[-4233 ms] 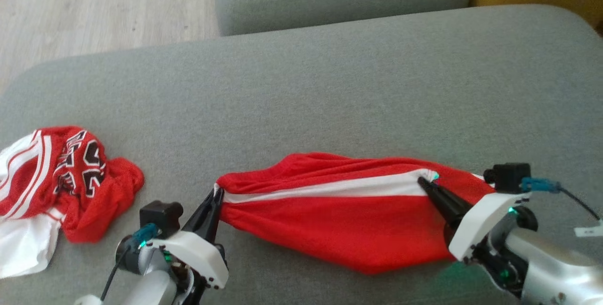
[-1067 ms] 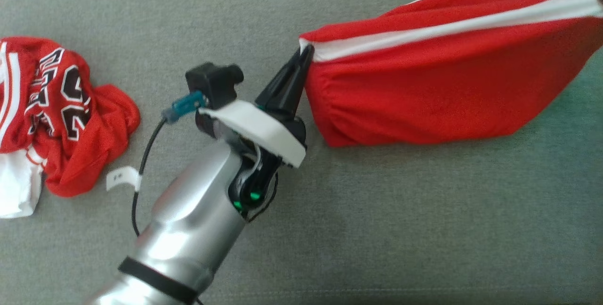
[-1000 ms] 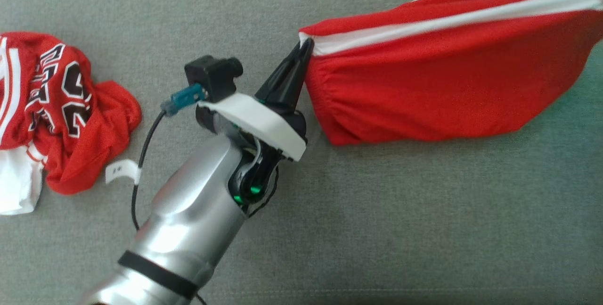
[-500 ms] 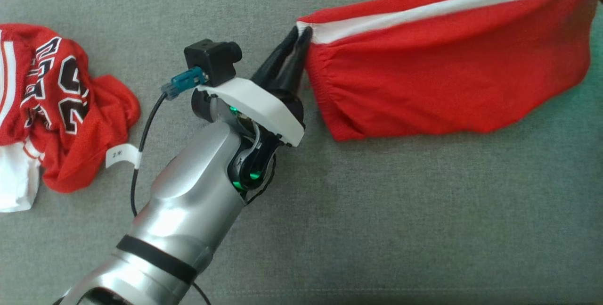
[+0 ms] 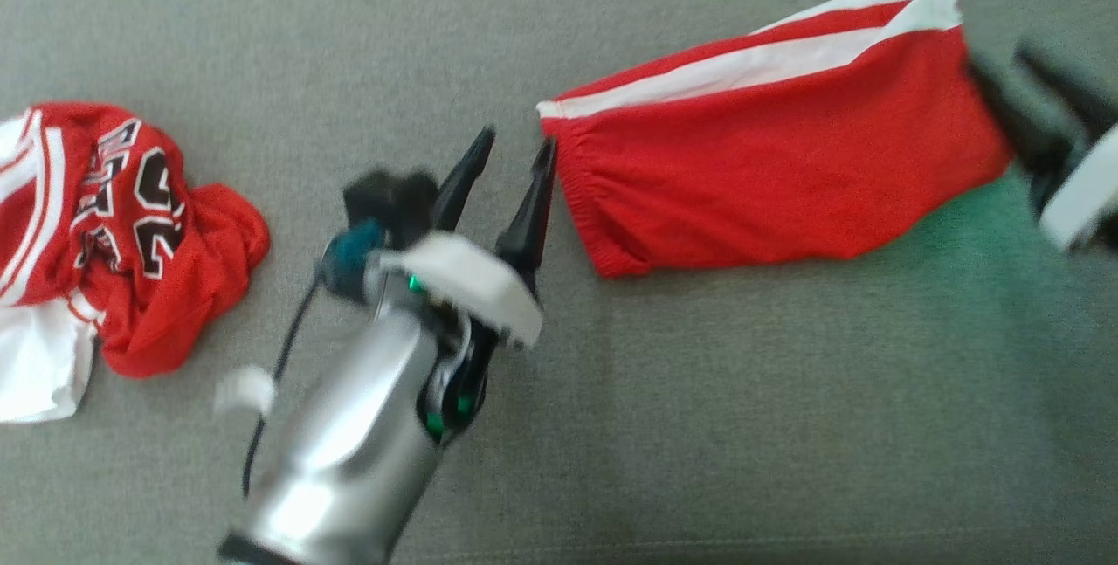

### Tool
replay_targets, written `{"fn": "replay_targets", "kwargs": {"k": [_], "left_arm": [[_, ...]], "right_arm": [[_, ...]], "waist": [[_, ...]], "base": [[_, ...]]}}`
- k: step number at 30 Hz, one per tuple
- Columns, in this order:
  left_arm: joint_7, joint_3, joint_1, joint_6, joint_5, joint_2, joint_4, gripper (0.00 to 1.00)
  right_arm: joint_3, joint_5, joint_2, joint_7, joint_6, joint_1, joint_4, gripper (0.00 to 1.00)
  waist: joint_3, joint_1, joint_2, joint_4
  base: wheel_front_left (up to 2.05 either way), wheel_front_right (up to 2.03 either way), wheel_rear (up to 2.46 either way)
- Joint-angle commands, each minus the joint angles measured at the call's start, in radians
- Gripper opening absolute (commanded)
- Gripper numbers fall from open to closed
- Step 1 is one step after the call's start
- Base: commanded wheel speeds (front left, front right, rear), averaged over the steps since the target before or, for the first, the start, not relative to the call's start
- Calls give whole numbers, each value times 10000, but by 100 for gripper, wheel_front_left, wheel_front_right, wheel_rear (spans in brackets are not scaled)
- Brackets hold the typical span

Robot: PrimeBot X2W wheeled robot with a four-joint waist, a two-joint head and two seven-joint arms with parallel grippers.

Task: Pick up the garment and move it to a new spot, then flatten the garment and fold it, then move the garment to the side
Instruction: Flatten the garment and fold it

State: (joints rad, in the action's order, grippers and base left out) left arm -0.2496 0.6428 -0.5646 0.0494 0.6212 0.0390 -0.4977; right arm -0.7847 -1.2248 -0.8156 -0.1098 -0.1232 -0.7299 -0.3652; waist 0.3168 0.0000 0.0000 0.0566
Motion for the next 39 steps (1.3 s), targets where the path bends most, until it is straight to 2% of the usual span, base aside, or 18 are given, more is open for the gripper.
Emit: {"fn": "replay_targets", "kwargs": {"k": [1,7,12,21,29,30,31,32,33,39], "left_arm": [[-121,-534,252,161,-466,112,614,100],[-122,-1569,2307,388,-1951,112,2382,100],[-122,-2131,3550,520,-2542,112,3421,100],[-122,-1686,4211,655,-2802,112,4274,100],[-122,-1480,4201,756,-2807,112,4293,100],[-122,-1459,4218,745,-2794,112,4231,100],[-122,-1453,4223,731,-2816,112,4165,100],[-122,-1466,4229,721,-2833,112,4121,100],[-122,-1490,4235,710,-2844,112,4083,100],[-122,-1771,4335,680,-3045,112,3897,100]], "right_arm": [[-61,-68,-325,228,-75,396,138,100],[-231,-48,-90,762,-75,1038,-751,100],[44,123,342,1088,-75,873,-2083,100],[245,821,1007,860,-75,-5,-5031,100],[-85,1154,1367,346,-75,-334,-6173,100],[-98,1129,1413,319,-75,-360,-6231,84],[-111,1066,1489,243,-75,-348,-6277,47],[-107,993,1559,195,-75,-338,-6308,30],[-107,946,1602,197,-75,-340,-6329,0],[-135,823,1588,544,-75,-300,-6365,0]], "waist": [[-393,0,0,-194],[-721,0,0,-67],[-566,0,0,412],[-193,0,0,1406],[-55,0,0,1729],[-53,0,0,1732],[-58,0,0,1725],[-70,0,0,1705],[-94,0,0,1678],[-387,0,0,1255]], "base": [[0,0,0],[0,0,0],[0,0,0],[0,0,0],[0,0,0],[0,0,0],[0,0,0],[0,0,0],[0,0,0],[0,0,0]]}}
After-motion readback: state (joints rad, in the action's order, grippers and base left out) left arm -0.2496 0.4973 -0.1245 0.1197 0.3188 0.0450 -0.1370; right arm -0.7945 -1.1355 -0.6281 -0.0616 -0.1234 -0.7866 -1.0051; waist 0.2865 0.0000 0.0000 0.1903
